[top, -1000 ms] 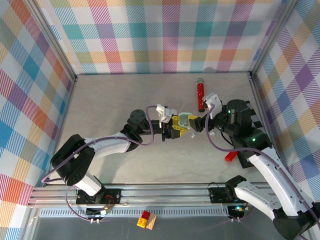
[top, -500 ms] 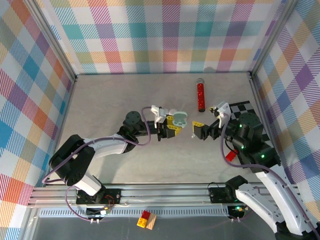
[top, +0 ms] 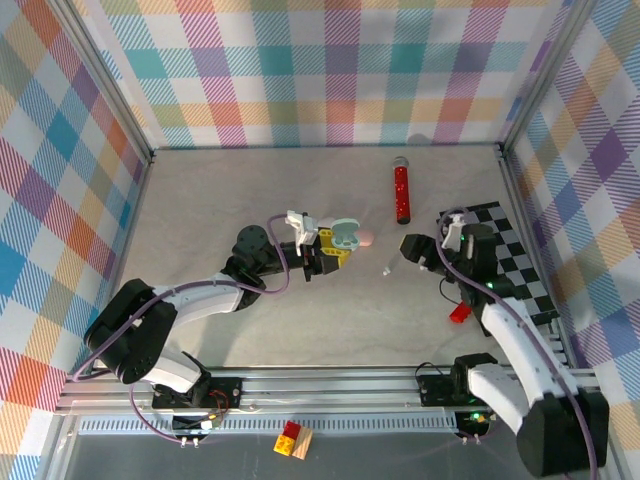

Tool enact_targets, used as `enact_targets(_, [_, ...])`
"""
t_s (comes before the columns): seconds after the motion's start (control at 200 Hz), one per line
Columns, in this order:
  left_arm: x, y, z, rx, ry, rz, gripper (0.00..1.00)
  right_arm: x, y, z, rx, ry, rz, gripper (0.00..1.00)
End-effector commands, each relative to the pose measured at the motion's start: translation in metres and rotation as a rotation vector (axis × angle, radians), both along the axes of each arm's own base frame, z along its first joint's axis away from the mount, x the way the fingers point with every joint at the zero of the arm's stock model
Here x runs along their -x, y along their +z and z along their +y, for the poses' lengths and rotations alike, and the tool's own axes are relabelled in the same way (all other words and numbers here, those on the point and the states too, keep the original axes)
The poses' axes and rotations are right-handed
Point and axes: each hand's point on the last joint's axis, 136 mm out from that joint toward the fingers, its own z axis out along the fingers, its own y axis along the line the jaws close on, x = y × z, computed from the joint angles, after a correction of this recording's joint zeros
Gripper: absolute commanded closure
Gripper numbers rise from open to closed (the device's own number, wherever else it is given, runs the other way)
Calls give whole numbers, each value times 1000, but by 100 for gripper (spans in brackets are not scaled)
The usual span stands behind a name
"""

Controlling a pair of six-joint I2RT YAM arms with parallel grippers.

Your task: Insert the wireless bluetooth earbuds into the charging case

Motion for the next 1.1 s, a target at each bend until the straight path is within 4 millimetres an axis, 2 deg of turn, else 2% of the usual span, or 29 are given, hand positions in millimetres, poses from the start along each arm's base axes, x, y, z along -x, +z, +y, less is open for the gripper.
enact_targets(0.0, [3, 12, 7, 24, 16, -62, 71, -6, -19, 14, -91, 25, 117, 27])
enact_targets(0.1, [2, 11, 6, 19, 17, -62, 71, -9, -44, 19, -102, 39, 210, 34])
enact_targets(0.195, [2, 10, 5, 17, 15, -64, 71, -14, -60, 22, -113, 37, 261, 50])
enact_targets(0.285, [2, 11, 3, 18, 10, -68, 71, -19, -71, 26, -125, 42, 290, 55])
enact_targets(0.475, [3, 12, 2, 17, 7, -77, 71, -27, -92, 30, -102, 51, 334, 58])
enact_targets(0.76, [6, 11, 1, 0, 7, -83, 71, -37, -111, 43, -114, 89, 377, 62])
enact_targets(1.095, [7, 12, 0, -10, 3, -91, 71, -31, -129, 44, -102, 94, 427, 61])
